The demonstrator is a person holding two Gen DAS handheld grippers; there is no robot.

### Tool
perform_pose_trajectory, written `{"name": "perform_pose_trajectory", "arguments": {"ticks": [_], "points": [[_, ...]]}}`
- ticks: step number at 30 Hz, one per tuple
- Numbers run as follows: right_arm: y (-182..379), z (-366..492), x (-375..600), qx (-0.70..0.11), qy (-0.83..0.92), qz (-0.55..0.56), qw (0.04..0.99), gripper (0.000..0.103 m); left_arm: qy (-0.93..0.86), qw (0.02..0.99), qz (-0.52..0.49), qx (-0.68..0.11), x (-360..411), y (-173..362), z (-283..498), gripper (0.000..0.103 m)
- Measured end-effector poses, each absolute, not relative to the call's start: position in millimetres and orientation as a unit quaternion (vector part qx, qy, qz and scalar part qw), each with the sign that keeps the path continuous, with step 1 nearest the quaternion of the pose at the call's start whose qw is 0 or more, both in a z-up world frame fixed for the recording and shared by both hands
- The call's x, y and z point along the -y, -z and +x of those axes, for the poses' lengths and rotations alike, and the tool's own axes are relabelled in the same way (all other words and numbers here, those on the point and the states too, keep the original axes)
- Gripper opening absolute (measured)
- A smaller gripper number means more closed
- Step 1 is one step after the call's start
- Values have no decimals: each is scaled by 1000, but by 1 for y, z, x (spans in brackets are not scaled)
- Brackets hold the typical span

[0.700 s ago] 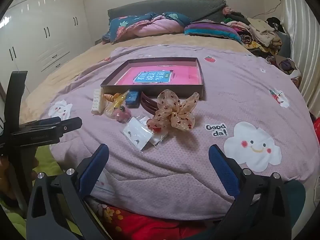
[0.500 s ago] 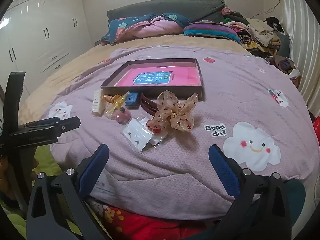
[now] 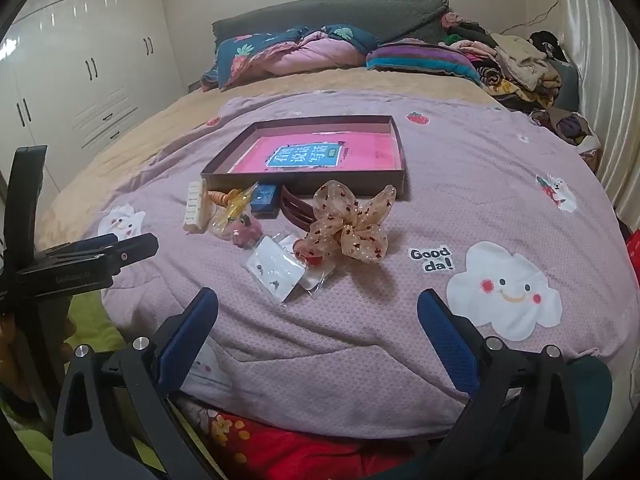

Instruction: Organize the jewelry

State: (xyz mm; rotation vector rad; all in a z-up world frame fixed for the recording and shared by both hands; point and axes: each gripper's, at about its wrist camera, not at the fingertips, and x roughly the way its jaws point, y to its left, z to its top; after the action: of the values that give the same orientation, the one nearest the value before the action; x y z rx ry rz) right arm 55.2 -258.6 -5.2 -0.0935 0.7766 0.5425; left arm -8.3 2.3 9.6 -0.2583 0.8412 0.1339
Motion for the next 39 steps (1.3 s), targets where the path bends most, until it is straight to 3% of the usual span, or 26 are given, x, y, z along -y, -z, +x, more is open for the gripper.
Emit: {"name": "perform_pose_trajectory", "arguments": {"ticks": [39], "points": [[4,58,260,-374,-257,-38,890,99,-63,905,-117,-405,1,-16,-6,95]]}}
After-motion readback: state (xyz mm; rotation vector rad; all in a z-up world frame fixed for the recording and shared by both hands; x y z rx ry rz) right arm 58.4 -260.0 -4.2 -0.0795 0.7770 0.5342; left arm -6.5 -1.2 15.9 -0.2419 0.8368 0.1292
